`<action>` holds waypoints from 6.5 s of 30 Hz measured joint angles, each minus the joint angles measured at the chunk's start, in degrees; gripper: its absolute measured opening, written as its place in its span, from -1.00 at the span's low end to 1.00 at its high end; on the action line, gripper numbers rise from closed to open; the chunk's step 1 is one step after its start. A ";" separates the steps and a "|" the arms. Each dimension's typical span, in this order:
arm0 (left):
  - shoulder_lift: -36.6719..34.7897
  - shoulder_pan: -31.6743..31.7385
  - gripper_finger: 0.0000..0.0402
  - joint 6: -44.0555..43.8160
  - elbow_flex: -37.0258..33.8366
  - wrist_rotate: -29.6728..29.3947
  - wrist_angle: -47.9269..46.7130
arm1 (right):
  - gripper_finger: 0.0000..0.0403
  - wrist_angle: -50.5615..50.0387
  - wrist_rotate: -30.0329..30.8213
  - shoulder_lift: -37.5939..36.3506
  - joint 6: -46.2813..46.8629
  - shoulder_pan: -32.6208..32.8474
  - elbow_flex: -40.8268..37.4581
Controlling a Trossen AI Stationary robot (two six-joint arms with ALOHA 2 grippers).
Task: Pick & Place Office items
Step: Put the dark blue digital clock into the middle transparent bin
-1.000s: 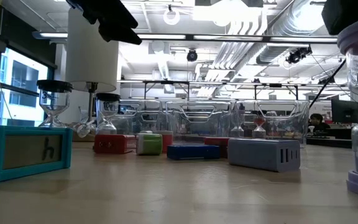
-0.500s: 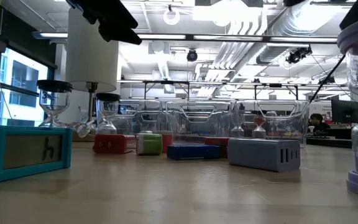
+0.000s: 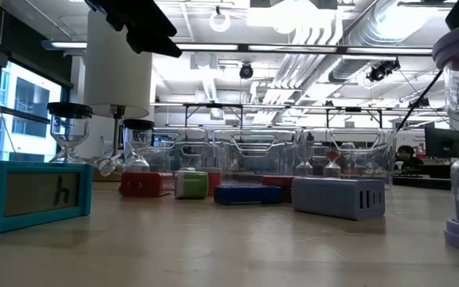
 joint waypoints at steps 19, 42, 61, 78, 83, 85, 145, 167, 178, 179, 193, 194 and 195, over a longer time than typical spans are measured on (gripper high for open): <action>0.00 0.00 0.46 -0.07 0.00 0.00 -1.86 | 0.28 -0.07 2.65 0.09 0.98 1.65 0.00; 0.00 0.00 0.46 -0.26 0.00 0.00 -1.86 | 0.28 0.58 6.05 0.13 0.29 3.30 0.00; 0.00 0.00 0.46 -1.12 0.00 0.00 -1.75 | 0.28 2.29 2.89 7.56 -0.80 3.32 0.20; 0.00 0.00 0.46 -1.75 0.00 0.00 -1.88 | 0.22 1.10 5.56 11.32 -4.31 3.25 0.50; 0.00 0.00 0.46 -1.75 0.00 0.00 -1.88 | -0.16 0.54 6.06 11.32 -3.47 3.17 0.37; 0.00 0.00 0.46 -1.96 0.00 0.00 -1.90 | -0.32 0.52 5.94 11.32 -3.45 3.15 0.37; 0.00 0.00 0.46 -2.20 -0.04 0.00 -4.92 | -0.33 -29.71 34.91 8.35 -48.31 -47.40 36.94; -0.02 0.00 0.46 1.46 -1.38 -0.02 -5.50 | -0.33 -14.16 18.63 21.93 -53.94 -59.66 36.94; -0.02 0.00 0.46 1.44 -1.40 -0.02 -5.43 | -0.34 -13.80 9.89 26.25 -53.68 -63.34 36.94; -0.02 0.00 0.46 1.44 -1.41 -0.02 -5.44 | -0.34 -14.02 9.69 26.29 -53.67 -63.34 36.94; -0.02 0.00 0.46 1.92 -1.42 -0.02 -4.87 | -0.02 -14.02 8.16 26.29 -52.38 -63.14 36.94; -0.02 0.00 0.46 1.90 -1.42 -0.04 -4.88 | -0.01 -14.02 8.17 26.29 -52.38 -63.13 36.94; -0.02 0.00 0.46 1.90 -1.42 -0.04 -4.87 | 0.00 -14.02 8.16 26.29 -52.40 -63.12 36.94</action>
